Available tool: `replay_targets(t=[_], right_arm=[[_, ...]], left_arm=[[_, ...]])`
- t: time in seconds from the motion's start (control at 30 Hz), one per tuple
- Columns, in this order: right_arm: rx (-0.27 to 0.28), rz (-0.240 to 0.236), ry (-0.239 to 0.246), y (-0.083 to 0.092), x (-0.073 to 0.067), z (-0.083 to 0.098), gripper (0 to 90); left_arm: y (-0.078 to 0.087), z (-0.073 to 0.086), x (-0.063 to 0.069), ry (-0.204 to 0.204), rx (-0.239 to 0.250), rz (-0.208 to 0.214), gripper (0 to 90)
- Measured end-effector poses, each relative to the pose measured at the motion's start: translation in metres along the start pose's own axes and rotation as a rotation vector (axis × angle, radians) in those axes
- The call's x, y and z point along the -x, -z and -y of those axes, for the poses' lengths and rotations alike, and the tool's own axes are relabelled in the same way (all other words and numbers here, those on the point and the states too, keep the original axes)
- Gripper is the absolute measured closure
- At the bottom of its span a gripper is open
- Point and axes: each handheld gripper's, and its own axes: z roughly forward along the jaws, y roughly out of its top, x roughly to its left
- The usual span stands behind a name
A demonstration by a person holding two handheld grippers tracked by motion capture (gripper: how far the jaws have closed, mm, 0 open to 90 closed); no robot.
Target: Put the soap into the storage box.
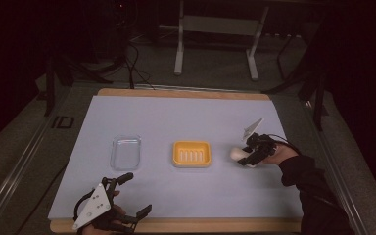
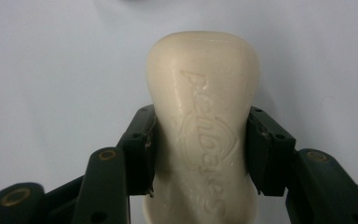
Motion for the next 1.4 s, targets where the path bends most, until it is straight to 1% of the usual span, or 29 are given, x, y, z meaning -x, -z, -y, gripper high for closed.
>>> replay_targets(t=[0.03, 0.07, 0.1, 0.17, 0.2, 0.23, 0.27, 0.3, 0.4, 0.5, 0.53, 0.63, 0.77, 0.83, 1.0, 1.03, 1.07, 1.1, 1.27, 1.33, 1.37, 1.4], right_arm=[[0.000, 0.000, 0.000, 0.000, 0.000, 0.000, 49.6], [-0.029, 0.007, 0.019, 0.000, 0.000, -0.002, 49.6], [-0.029, 0.007, 0.019, 0.000, 0.000, -0.002, 49.6], [-0.046, -0.009, 0.046, 0.001, -0.001, -0.004, 49.6], [-0.045, -0.011, 0.055, 0.002, -0.001, -0.005, 49.6], [-0.045, -0.011, 0.055, 0.002, -0.001, -0.005, 49.6], [-0.045, -0.026, 0.078, 0.003, -0.002, -0.006, 49.6], [-0.045, -0.026, 0.078, 0.003, -0.002, -0.006, 49.6], [-0.048, -0.031, 0.138, 0.008, -0.006, -0.010, 49.6], [-0.052, -0.029, 0.148, 0.009, -0.007, -0.011, 49.7], [-0.062, -0.026, 0.173, 0.012, -0.010, -0.015, 49.6], [-0.067, -0.032, 0.201, 0.016, -0.012, -0.020, 49.6], [-0.062, -0.043, 0.217, 0.021, -0.014, -0.027, 49.7], [-0.059, -0.051, 0.235, 0.022, -0.015, -0.030, 49.7], [-0.083, -0.067, 0.250, 0.022, -0.018, -0.039, 49.7], [-0.079, -0.065, 0.258, 0.022, -0.019, -0.041, 49.7], [-0.083, -0.069, 0.256, 0.023, -0.019, -0.043, 49.7], [-0.076, -0.069, 0.268, 0.024, -0.019, -0.045, 49.7], [-0.056, -0.052, 0.273, 0.027, -0.020, -0.055, 49.6], [-0.062, -0.045, 0.283, 0.029, -0.021, -0.059, 49.6], [-0.065, -0.055, 0.285, 0.030, -0.022, -0.061, 49.7], [-0.066, -0.052, 0.295, 0.030, -0.023, -0.063, 49.6]], left_arm=[[0.000, 0.000, 0.000, 0.000, 0.000, 0.000, 0.2], [0.000, 0.000, 0.000, 0.001, 0.002, 0.001, 0.1], [0.000, 0.000, 0.000, 0.001, 0.002, 0.001, 0.2], [0.000, 0.000, 0.000, 0.000, 0.002, 0.001, 0.2], [0.000, 0.000, 0.000, 0.000, 0.002, 0.001, 0.2], [0.000, 0.000, 0.000, 0.000, 0.002, 0.001, 0.2], [0.000, 0.000, 0.000, 0.000, 0.001, 0.001, 0.2], [0.000, 0.000, 0.000, 0.000, 0.001, 0.002, 0.2], [0.000, 0.000, 0.000, 0.000, 0.000, 0.004, 0.2], [0.000, 0.000, 0.000, -0.002, 0.000, 0.005, 0.2], [0.000, 0.000, 0.000, -0.002, 0.000, 0.004, 0.1], [0.000, 0.000, 0.000, -0.001, -0.001, 0.004, 0.2], [0.000, 0.000, 0.000, -0.002, -0.001, 0.005, 0.1], [0.000, 0.000, 0.000, -0.001, -0.002, 0.004, 0.1], [0.000, 0.000, 0.000, -0.001, 0.000, 0.005, 0.2], [0.000, 0.000, 0.000, -0.002, 0.000, 0.004, 0.2], [0.000, 0.000, 0.000, -0.001, 0.000, 0.004, 0.2], [0.000, 0.000, 0.000, -0.001, 0.000, 0.004, 0.2], [0.000, 0.000, 0.000, -0.001, -0.003, 0.006, 0.2], [0.000, 0.000, 0.000, -0.001, -0.001, 0.007, 0.2], [0.000, 0.000, 0.000, -0.001, -0.002, 0.007, 0.2], [0.000, 0.000, 0.000, -0.002, -0.004, 0.007, 0.2]])
